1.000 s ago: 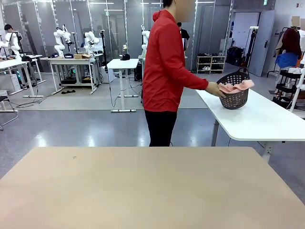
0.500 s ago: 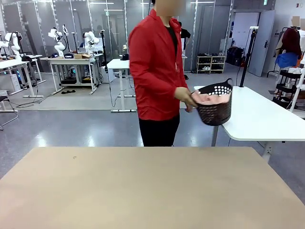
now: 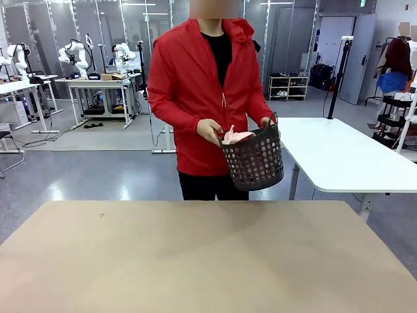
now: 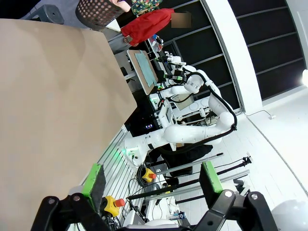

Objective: Fold the towel.
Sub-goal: Grab the top end of the 100 cm Hotel Towel extended by the human.

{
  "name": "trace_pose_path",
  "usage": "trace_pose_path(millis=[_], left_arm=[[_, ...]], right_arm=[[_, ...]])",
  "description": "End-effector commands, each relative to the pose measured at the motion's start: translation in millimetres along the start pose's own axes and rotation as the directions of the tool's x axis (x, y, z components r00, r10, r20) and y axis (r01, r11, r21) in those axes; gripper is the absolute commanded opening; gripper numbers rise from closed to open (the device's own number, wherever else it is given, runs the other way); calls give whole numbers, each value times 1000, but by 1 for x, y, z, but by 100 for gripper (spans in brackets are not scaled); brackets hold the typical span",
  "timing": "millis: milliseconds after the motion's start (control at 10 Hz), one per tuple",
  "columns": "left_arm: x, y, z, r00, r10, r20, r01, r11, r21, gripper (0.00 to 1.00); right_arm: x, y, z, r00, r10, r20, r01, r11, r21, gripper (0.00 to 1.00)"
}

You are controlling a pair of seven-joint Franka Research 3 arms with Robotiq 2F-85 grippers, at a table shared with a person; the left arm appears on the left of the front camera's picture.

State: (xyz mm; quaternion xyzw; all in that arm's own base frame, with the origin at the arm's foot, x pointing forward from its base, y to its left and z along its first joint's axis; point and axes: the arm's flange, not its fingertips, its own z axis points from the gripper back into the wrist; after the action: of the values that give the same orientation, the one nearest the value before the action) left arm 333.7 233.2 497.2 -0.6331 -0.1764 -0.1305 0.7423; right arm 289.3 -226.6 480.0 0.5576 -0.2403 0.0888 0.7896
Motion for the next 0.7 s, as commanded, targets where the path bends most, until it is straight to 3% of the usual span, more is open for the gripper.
trace_pose_path(millis=[0,600], left_arm=[[-4,-3,1,1000,-7,-19,7,1000,0,100],[-4,-3,1,1000,-7,-19,7,1000,0,100]], right_arm=[[1,0,1,1000,22,9,-22,1000,10,100],[1,0,1,1000,22,9,-22,1000,10,100]])
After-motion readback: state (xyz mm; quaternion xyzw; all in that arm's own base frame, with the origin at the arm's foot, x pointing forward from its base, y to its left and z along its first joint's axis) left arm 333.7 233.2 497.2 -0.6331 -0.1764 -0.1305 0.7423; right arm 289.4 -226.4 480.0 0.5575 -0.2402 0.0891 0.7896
